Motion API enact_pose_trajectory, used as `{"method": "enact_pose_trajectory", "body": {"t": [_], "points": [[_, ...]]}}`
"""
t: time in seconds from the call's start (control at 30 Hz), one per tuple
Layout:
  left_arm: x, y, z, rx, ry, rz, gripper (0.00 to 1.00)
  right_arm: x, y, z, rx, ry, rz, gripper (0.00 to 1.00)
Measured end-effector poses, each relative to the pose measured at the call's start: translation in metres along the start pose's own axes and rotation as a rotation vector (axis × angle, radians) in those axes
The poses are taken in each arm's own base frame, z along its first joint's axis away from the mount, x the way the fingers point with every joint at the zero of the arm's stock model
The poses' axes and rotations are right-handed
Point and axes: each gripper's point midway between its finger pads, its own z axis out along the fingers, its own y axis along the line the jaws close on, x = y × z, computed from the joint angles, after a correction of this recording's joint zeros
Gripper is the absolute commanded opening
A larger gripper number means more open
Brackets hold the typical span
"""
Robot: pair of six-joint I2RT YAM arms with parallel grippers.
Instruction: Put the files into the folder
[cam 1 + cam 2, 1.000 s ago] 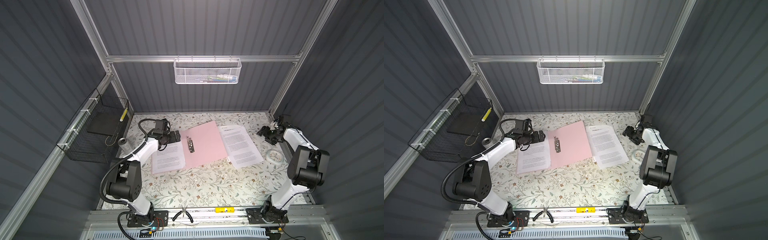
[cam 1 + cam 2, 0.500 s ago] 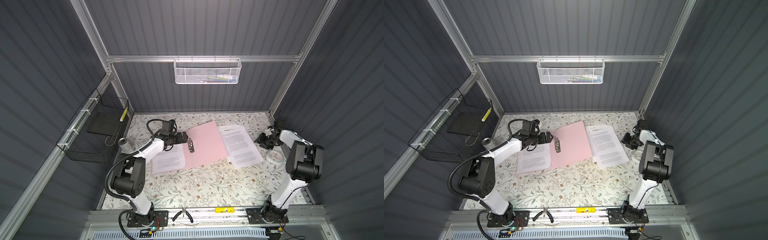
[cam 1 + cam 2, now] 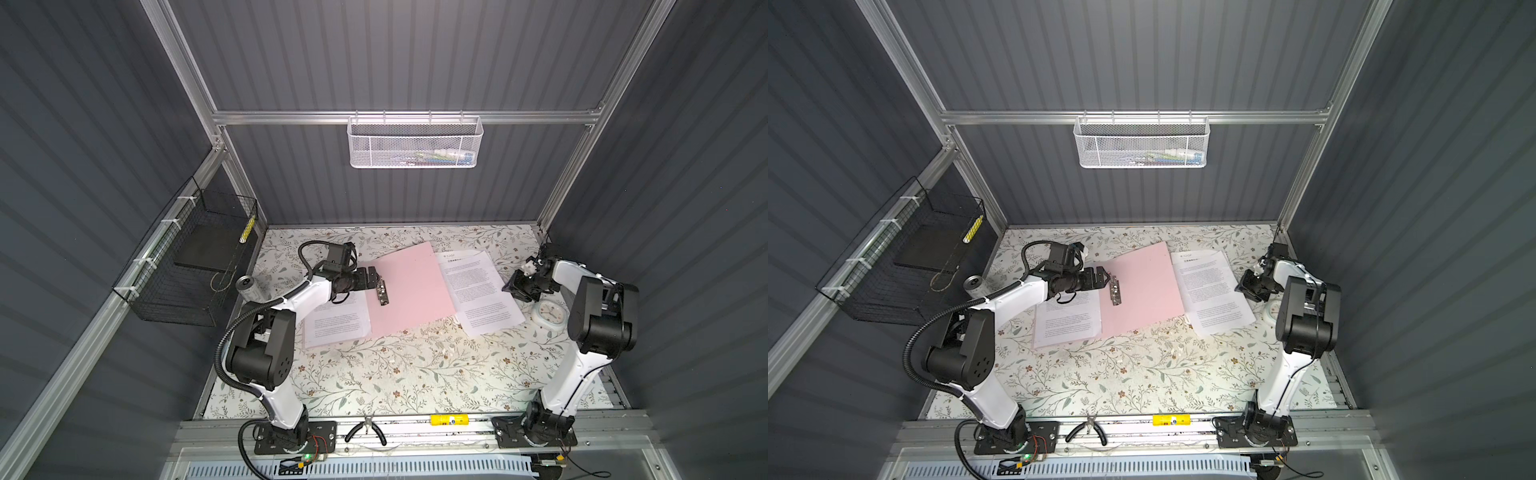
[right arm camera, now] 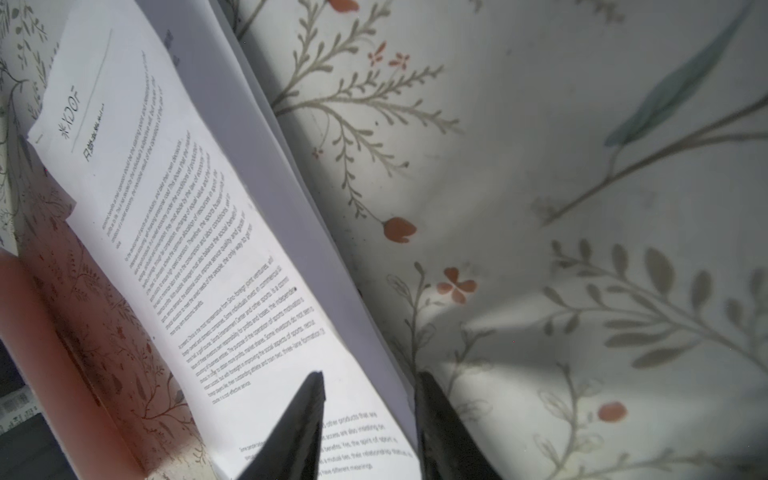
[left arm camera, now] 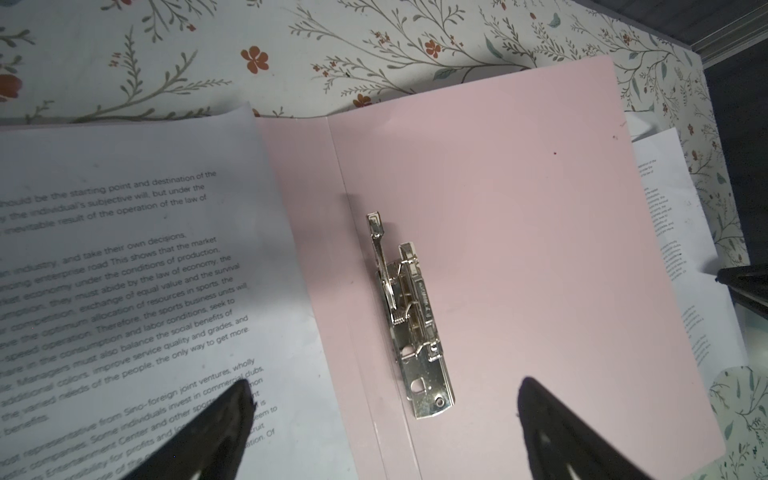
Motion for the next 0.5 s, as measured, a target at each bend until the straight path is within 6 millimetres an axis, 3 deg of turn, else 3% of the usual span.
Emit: {"method": "enact_pose_trajectory", "body": {"t": [0.5], "points": [[0.005, 0.000, 0.002, 0.010, 0.006, 0.000, 0.99, 0.017, 0.017, 0.009, -0.060, 0.048, -0.020, 0.02]]}}
